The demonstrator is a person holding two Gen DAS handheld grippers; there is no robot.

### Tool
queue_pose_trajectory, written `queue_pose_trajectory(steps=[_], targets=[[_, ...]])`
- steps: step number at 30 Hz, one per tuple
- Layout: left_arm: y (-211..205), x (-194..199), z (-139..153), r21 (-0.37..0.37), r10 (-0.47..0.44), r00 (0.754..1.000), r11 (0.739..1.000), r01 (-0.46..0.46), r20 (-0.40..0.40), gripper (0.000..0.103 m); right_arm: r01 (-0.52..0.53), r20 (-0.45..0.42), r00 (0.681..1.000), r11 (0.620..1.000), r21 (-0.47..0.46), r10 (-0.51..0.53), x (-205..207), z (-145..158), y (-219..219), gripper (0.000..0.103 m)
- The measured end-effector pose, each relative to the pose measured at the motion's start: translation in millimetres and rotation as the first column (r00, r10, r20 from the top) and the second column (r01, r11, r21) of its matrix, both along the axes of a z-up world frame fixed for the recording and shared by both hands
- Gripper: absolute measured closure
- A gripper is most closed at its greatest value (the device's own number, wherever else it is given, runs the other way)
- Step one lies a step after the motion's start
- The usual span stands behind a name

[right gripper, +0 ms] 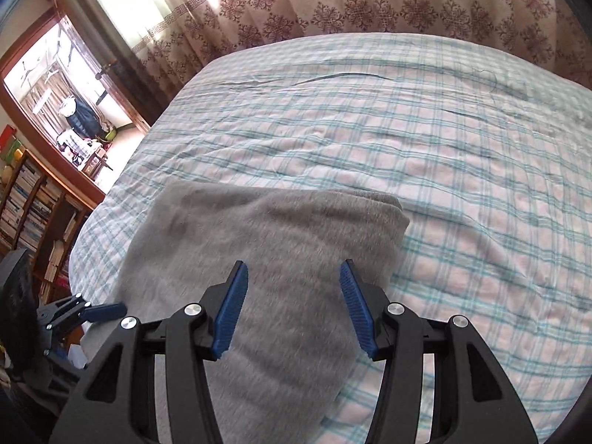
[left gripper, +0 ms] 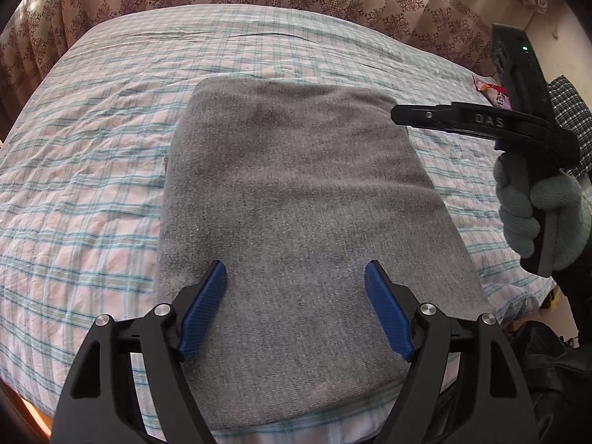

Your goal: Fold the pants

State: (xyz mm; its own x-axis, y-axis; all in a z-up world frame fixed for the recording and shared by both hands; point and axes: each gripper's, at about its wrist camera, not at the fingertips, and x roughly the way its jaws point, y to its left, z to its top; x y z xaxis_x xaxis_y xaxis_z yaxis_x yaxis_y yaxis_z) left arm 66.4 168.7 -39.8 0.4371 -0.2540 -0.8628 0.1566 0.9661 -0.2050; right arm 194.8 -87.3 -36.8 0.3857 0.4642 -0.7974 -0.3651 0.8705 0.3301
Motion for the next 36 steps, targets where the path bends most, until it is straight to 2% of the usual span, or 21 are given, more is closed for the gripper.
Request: queue_pose_trajectory(steps=[8,15,18,21,27,29,30,32,36], targets=[[-9.5,-2.4,-8.4,0.028,-0.04,0.999,0.999,0.04,0.02,0.016,0.051,-0.062,0.997,0.998,-0.047,-0.054,34.6,-45.6,17.5,0.051],[-6.8,-3.0,-8.1,0.008,-0.037,0.999,0.999,0.037,0.02,0.016,0.069,-0.05,0.996,0.995,-0.068,-0.073,37.0,-44.8,25.7,0.05],[0.3,0.3,-3.9,-0.041,-0.013,1.0,0.999,0.013,0.01,0.016,0.072,-0.048,0.996,0.996,-0.05,-0.075,27.8,-33.2,16.1,0.049],[7.2,4.5,0.7,-0.088,0.019,1.0,0.996,-0.019,0.001,0.015,0.084,-0.051,0.995,0.996,-0.026,-0.085,14.8,-24.0,4.0,0.034],[23.9,15.1,11.3,-0.077,0.079,0.996,0.994,-0.076,0.034,0.015,0.11,-0.09,0.99,0.994,0.011,-0.109,-13.6,-18.3,-23.3,0.031],[31.1,19.7,13.9,-0.048,0.112,0.992,0.993,-0.11,0.05,0.007,0.128,-0.12,0.985,0.991,0.043,-0.122,-21.2,-19.6,-34.6,0.031],[35.5,23.0,13.9,-0.04,0.124,0.991,0.992,-0.122,0.054,0.006,0.14,-0.137,0.982,0.988,0.059,-0.13,-24.9,-20.7,-40.5,0.031],[45.3,30.3,9.9,-0.032,0.153,0.988,0.988,-0.151,0.036,0.006,0.161,-0.171,0.975,0.982,0.094,-0.144,-30.1,-24.0,-50.5,0.031],[66.6,48.1,-7.3,-0.134,0.183,0.982,0.973,-0.188,-0.053,0.006,0.191,-0.226,0.961,0.972,0.139,-0.156,-36.4,-32.9,-63.5,0.03]])
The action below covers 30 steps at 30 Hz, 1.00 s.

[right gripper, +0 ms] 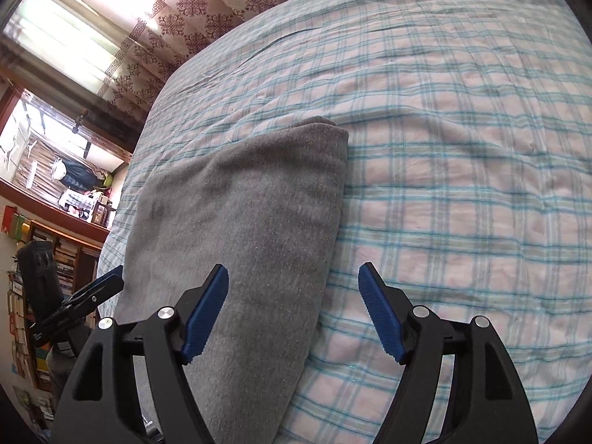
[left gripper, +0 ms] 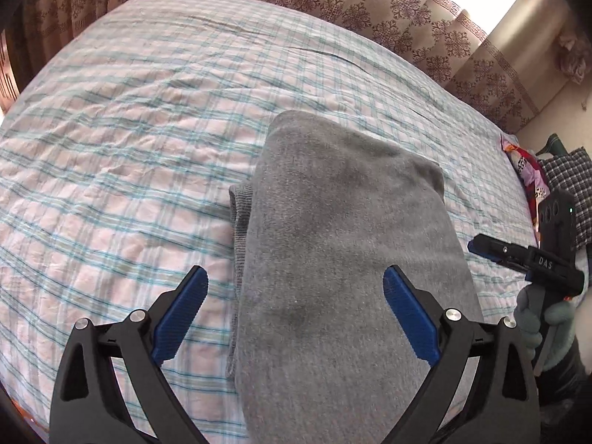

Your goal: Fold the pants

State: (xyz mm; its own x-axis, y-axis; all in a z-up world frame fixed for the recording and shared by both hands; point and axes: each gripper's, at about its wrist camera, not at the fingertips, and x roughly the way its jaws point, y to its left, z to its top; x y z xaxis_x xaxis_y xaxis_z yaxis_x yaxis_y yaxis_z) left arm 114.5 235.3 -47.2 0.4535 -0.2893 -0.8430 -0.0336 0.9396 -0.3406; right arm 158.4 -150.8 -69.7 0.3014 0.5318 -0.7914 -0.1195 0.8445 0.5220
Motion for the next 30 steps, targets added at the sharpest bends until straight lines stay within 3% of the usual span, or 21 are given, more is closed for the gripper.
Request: queue_pose_trajectory(steps=[2,12,15,20,25,27,29,30], targets=[[6.4,7.9,-6.9,-0.069,-0.007,1.0,0.998,0.006,-0.018,0.006,0.002,-0.01,1.0,1.0,0.0,-0.002,-2.8,-4.5,-1.5,0.03],[13.2,35.7,-49.0,-0.153,-0.06,0.989,0.987,0.04,-0.132,0.008,-0.015,-0.079,0.997,0.996,0.088,0.022,-8.5,-23.5,0.3,0.028],[12.7,36.2,-54.6,-0.175,-0.075,0.99,0.983,0.054,-0.117,0.008,-0.031,-0.104,0.994,0.991,0.13,0.045,-9.4,-30.9,3.3,0.027],[10.6,31.6,-56.1,-0.234,-0.081,0.992,0.971,0.057,-0.096,0.031,-0.008,-0.169,0.985,0.98,0.2,0.043,-9.2,-50.9,10.3,0.024],[5.5,27.1,-55.9,-0.268,-0.086,0.993,0.961,0.063,-0.078,0.04,-0.054,-0.164,0.982,0.968,0.244,0.096,-7.1,-54.9,30.1,0.023],[4.4,26.9,-55.4,-0.281,-0.088,0.993,0.957,0.065,-0.073,0.044,-0.08,-0.148,0.982,0.973,0.214,0.113,-5.7,-53.0,40.0,0.023],[3.0,26.3,-54.5,-0.294,-0.09,0.994,0.954,0.066,-0.067,0.049,-0.088,-0.142,0.983,0.974,0.207,0.119,3.4,-51.0,50.6,0.027],[3.9,26.0,-53.6,-0.296,-0.091,0.994,0.953,0.069,-0.063,0.049,-0.092,-0.139,0.983,0.974,0.208,0.122,4.2,-50.4,52.2,0.038]])
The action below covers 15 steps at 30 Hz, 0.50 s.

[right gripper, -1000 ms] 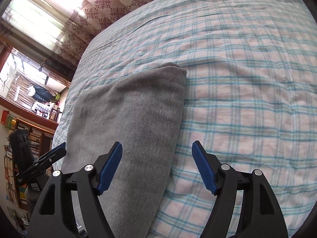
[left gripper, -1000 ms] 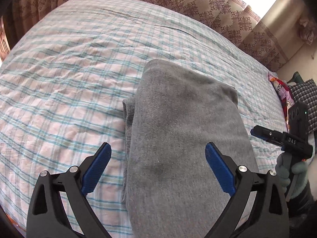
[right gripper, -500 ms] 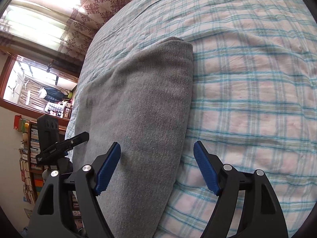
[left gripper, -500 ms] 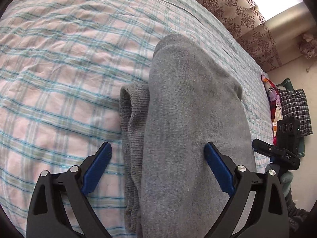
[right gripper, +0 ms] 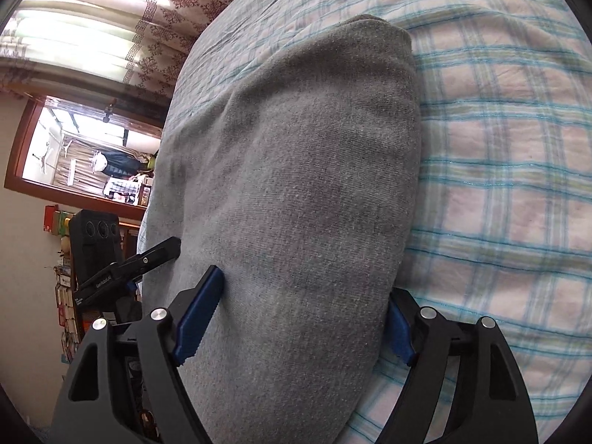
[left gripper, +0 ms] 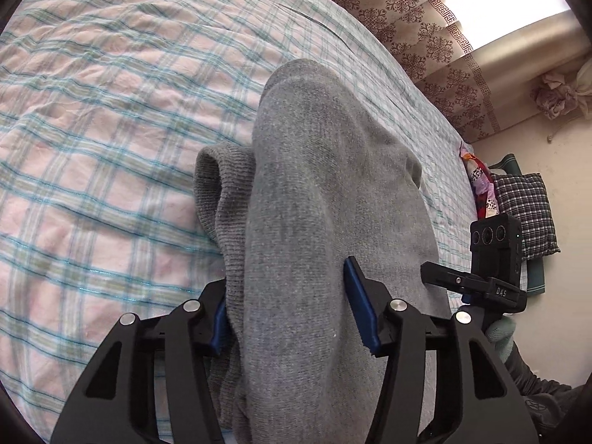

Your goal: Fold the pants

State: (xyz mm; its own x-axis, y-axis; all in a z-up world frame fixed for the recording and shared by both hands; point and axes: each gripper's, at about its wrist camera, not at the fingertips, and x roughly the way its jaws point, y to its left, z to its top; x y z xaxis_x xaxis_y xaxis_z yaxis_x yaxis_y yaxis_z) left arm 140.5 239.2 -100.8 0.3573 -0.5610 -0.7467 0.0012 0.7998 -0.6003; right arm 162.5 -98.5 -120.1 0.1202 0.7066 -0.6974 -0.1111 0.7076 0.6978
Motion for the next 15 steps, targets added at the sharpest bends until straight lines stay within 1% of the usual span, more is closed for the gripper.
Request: queue_pose_trajectory(steps=[1,2,4,7,11,15], targets=[[-0.6,0.0,0.9,0.0,-0.002,1.0,1.0,0.002,0.004,0.051,-0.005,0.005,1.0,1.0,0.001,0.005,0.4,1.1,2.0,0.045],[0.7,-2.2,2.3,-0.001,-0.004,1.0,1.0,0.004,0.01,0.055,-0.009,0.014,1.0,1.0,0.003,0.009,0.8,2.7,3.6,0.05],[1.5,-3.0,5.7,-0.004,-0.006,1.0,1.0,0.006,0.02,0.06,-0.018,0.041,0.999,1.0,-0.002,0.019,0.7,9.2,5.9,0.066],[0.6,-3.4,12.8,-0.01,-0.004,0.999,1.0,0.005,0.032,0.063,-0.028,0.107,0.994,1.0,0.002,0.028,1.8,28.8,5.1,0.073],[-8.1,-1.6,27.5,-0.008,-0.015,0.999,1.0,0.015,0.05,0.065,-0.041,0.187,0.982,0.999,0.015,0.038,3.2,59.1,3.7,0.077],[-31.7,7.1,44.4,-0.016,-0.045,0.996,0.999,0.047,0.082,0.066,-0.02,0.248,0.969,0.999,0.033,0.011,7.5,85.3,-14.3,0.078]])
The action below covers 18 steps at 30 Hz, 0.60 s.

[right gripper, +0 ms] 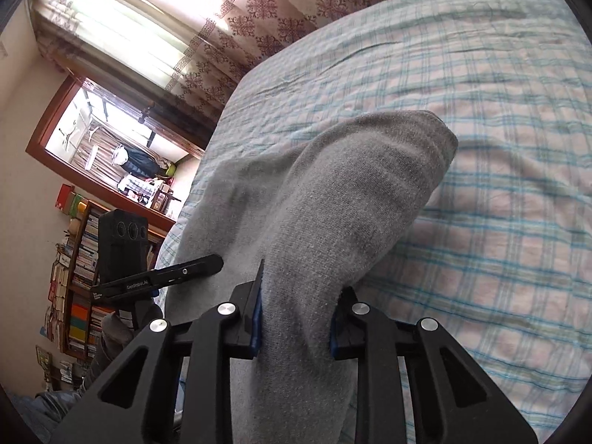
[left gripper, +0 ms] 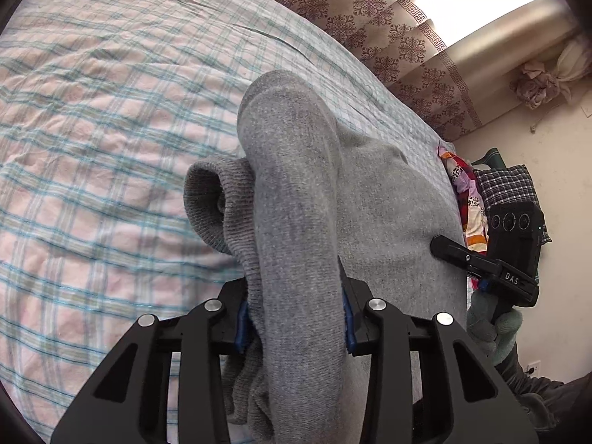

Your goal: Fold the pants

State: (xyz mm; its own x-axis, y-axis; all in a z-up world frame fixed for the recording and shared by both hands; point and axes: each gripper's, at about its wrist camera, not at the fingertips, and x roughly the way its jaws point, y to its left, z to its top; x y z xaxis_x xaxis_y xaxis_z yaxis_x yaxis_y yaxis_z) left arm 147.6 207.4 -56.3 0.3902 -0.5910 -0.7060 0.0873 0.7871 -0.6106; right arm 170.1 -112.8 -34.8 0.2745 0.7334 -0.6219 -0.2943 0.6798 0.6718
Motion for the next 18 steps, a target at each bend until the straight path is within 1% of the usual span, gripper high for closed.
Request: queue_pose_trajectory(steps=[4,7,12,15,18], targets=[[-35.3,17.1,17.0,-0.013,-0.044,0.998,0.999,0.044,0.037,0.066,0.04,0.06,0.997,0.999,-0.004,-0.039,1.1,23.3,-34.5,0.078],[-72.1,34.4,28.7,-0.012,-0.094,0.994,0.995,0.095,0.059,0.066,0.082,0.095,0.992,0.996,-0.018,-0.08,3.7,36.9,-72.3,0.079],[-151.9,68.0,43.2,-0.011,-0.193,0.978,0.981,0.195,0.081,0.066,0.174,0.145,0.976,0.983,-0.051,-0.165,6.3,55.7,-150.3,0.079],[-205.5,89.4,48.8,-0.01,-0.254,0.963,0.967,0.256,0.089,0.066,0.232,0.175,0.96,0.97,-0.069,-0.217,9.7,66.3,-201.3,0.079],[-262.2,108.4,50.2,-0.009,-0.313,0.946,0.949,0.315,0.087,0.066,0.291,0.198,0.942,0.953,-0.088,-0.27,14.1,70.6,-253.0,0.079]])
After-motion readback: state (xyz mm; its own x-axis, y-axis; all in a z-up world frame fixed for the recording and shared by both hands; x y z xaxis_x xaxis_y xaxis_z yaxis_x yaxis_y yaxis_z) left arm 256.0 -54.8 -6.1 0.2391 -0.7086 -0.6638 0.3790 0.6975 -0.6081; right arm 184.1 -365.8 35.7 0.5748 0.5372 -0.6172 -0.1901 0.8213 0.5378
